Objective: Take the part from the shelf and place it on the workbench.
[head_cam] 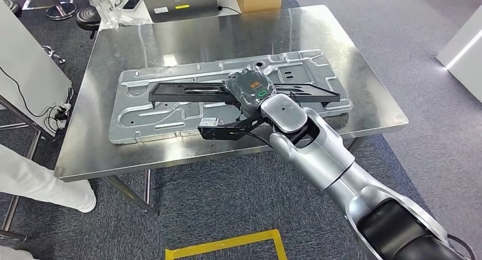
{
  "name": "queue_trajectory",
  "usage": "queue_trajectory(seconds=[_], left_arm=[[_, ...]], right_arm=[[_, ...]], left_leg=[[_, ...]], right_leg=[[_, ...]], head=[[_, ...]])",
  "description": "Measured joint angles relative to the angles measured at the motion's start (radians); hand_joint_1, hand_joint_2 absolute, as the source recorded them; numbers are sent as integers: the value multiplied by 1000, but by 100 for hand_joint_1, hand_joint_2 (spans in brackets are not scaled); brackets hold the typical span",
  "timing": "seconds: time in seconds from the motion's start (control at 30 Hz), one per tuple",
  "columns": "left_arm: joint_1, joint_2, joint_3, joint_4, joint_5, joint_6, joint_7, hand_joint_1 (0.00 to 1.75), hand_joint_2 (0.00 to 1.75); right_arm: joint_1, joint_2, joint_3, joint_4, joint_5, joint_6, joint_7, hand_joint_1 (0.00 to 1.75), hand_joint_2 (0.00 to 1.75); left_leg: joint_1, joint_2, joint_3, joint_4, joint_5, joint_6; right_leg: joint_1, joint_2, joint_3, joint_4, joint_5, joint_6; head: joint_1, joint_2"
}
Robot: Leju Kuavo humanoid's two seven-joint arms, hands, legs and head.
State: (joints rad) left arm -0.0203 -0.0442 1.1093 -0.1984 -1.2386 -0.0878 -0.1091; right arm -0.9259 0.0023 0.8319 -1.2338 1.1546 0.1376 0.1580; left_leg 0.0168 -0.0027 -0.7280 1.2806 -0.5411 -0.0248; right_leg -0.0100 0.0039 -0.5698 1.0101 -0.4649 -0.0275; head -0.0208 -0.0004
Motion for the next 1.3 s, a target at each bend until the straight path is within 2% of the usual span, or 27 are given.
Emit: queue_trajectory(seconds=[0.07, 0.1, 0.13, 0.17, 0.27, 0.3, 0.33, 0.4, 0.43, 0.47, 0.5, 0.53, 0.57, 0.6, 0.63, 0.67, 0.77, 0.83, 0.87, 0.93, 0.97, 1.0, 1.03, 1.07, 1.13, 1.17, 1.3], left_arm=[[1, 1, 0, 0, -1, 0, 0, 0, 175], [1, 1, 0, 0, -1, 0, 0, 0, 175], [1, 1, 0, 0, -1, 0, -1, 0, 175], [1, 1, 0, 0, -1, 0, -1, 0, 175], [1, 1, 0, 0, -1, 0, -3, 0, 175], [1, 1, 1, 0, -1, 0, -3, 0, 175], [1, 1, 1, 0, -1, 0, -4, 0, 175], [1, 1, 1, 0, -1, 0, -5, 0, 175], [1, 1, 1, 0, -1, 0, -5, 0, 175], [1, 1, 2, 0, -1, 0, -6, 0, 175], [1, 1, 2, 0, -1, 0, -6, 0, 175], [2, 1, 2, 0, -1, 0, -6, 0, 175], [3, 1, 2, 0, -1, 0, -6, 0, 175], [4, 0, 2, 0, -1, 1, -6, 0, 175], [4, -1, 3, 0, -1, 1, -6, 0, 175], [4, -2, 3, 0, -1, 1, -6, 0, 175], [0, -2, 5, 0, -1, 1, -7, 0, 175], [0, -2, 6, 0, -1, 0, -9, 0, 175], [1, -2, 6, 0, -2, 0, -9, 0, 175], [1, -2, 6, 0, -2, 1, -9, 0, 175], [2, -2, 7, 0, -2, 1, -9, 0, 175], [3, -1, 7, 0, -2, 1, -9, 0, 175], [3, -1, 7, 0, -4, 1, -9, 0, 175], [4, 0, 7, 0, -5, 2, -9, 0, 175], [4, 0, 7, 0, -8, 2, -9, 0, 175], [4, 1, 7, 0, -8, 2, -9, 0, 175], [3, 1, 7, 0, -13, 3, -9, 0, 175]], right_arm=[[-1, 0, 1, 0, 0, 0, 0, 175, 175], [-2, 0, 1, 0, 0, 0, 1, 175, 175], [-3, 0, 1, 0, 0, 0, 1, 175, 175], [-3, 0, 1, 0, 0, 1, 1, 175, 175], [-3, -2, 1, 0, 0, 0, 1, 175, 175], [-3, -4, 1, 0, 0, 0, 1, 175, 175], [-3, -8, 1, 0, 0, -1, 1, 175, 175], [2, -17, 1, 0, 1, -1, 1, 175, 175], [8, -22, 1, 0, 1, -1, 1, 175, 175], [14, -26, 1, 0, 1, -1, 0, 175, 175], [19, -30, 1, 1, 1, -1, 0, 175, 175], [22, -34, 1, 1, 1, -1, 0, 175, 175], [24, -37, 1, 1, 1, -1, 0, 175, 175], [24, -40, 1, 1, 1, -2, 0, 175, 175], [23, -41, 1, 1, 2, -2, 0, 175, 175], [23, -42, 1, 1, 2, -2, 0, 175, 175], [25, -45, 1, 0, 4, -2, -1, 175, 175], [25, -47, 1, 0, 4, -2, -1, 175, 175], [25, -47, 0, 0, 5, -2, -1, 175, 175], [29, -48, 0, 1, 5, -3, -1, 175, 175], [33, -49, 0, 2, 5, -3, -1, 175, 175], [38, -50, 0, 2, 5, -4, -1, 175, 175], [42, -51, 0, 3, 5, -5, -1, 175, 175], [45, -52, 0, 3, 5, -6, -1, 175, 175], [46, -54, 0, 4, 5, -10, -1, 175, 175], [46, -56, -1, 5, 6, -13, -1, 175, 175], [52, -62, -5, 10, 8, -20, -2, 175, 175]], left_leg=[[6, 0, 44, -124, 86, -5], [6, 0, 72, -188, 114, -5], [5, -1, 91, -231, 127, -1], [2, -2, 100, -251, 125, 4], [0, -3, 107, -262, 115, 27], [1, -2, 111, -265, 114, 35], [2, -2, 116, -269, 113, 42], [-1, -1, 123, -271, 106, 54], [-2, -1, 127, -270, 102, 58], [-4, -1, 131, -269, 98, 60], [-6, -2, 137, -268, 92, 61], [-8, -3, 144, -266, 86, 61], [-10, -4, 153, -265, 78, 60], [-13, -4, 161, -264, 71, 57], [-16, -3, 166, -263, 65, 54], [-17, -2, 168, -263, 60, 50], [-17, 1, 174, -267, 52, 34], [-15, 2, 160, -227, 29, 24], [-12, 2, 134, -176, 8, 20], [-8, 2, 55, -41, -37, 12], [-5, 2, 21, 5, -41, 8], [-3, 2, 3, 16, -26, 6], [-2, 2, 7, -15, 10, 5], [0, 2, 30, -83, 60, 5], [0, 1, 81, -206, 118, 9], [-2, 0, 97, -241, 125, 13], [-2, -1, 113, -262, 112, 37]], right_leg=[[-5, 2, 13, 5, -14, 9], [-5, 3, 17, 9, -22, 15], [-5, 5, 18, 12, -27, 22], [-4, 6, 18, 12, -30, 28], [-4, 7, 19, 13, -38, 45], [-5, 5, 12, 31, -49, 50], [-5, 4, -7, 70, -69, 52], [-4, 2, -80, 200, -121, 54], [-4, 2, -121, 262, -138, 55], [-4, 2, -150, 297, -136, 54], [-3, 2, -162, 295, -113, 52], [-3, 2, -153, 253, -71, 47], [-1, 1, -130, 184, -20, 40], [3, -1, -105, 121, 16, 33], [6, -3, -84, 69, 37, 26], [10, -4, -73, 40, 43, 22], [9, -1, -59, 20, 32, 13], [1, 0, -42, 7, 30, 5], [-1, 0, -34, 3, 27, 1], [-1, 0, -23, 3, 16, -3], [-1, 1, -17, 4, 10, -2], [-2, 2, -10, 6, 3, 0], [-3, 3, -2, 8, -4, 2], [-4, 4, 7, 10, -13, 5], [-3, 6, 20, 15, -29, 16], [-1, 7, 22, 16, -34, 22], [-1, 8, 25, 18, -48, 41]], head=[[0, 0], [0, 0], [0, 0], [0, 0], [1, 0], [1, 0], [1, 0], [1, 0], [1, 0], [1, 0], [1, 0], [1, 0], [1, 0], [1, 0], [1, 0], [0, 0], [1, 0], [1, 0], [0, 0], [0, 0], [0, 0], [0, 0], [0, 0], [0, 0], [0, 0], [0, 0], [1, 0]])
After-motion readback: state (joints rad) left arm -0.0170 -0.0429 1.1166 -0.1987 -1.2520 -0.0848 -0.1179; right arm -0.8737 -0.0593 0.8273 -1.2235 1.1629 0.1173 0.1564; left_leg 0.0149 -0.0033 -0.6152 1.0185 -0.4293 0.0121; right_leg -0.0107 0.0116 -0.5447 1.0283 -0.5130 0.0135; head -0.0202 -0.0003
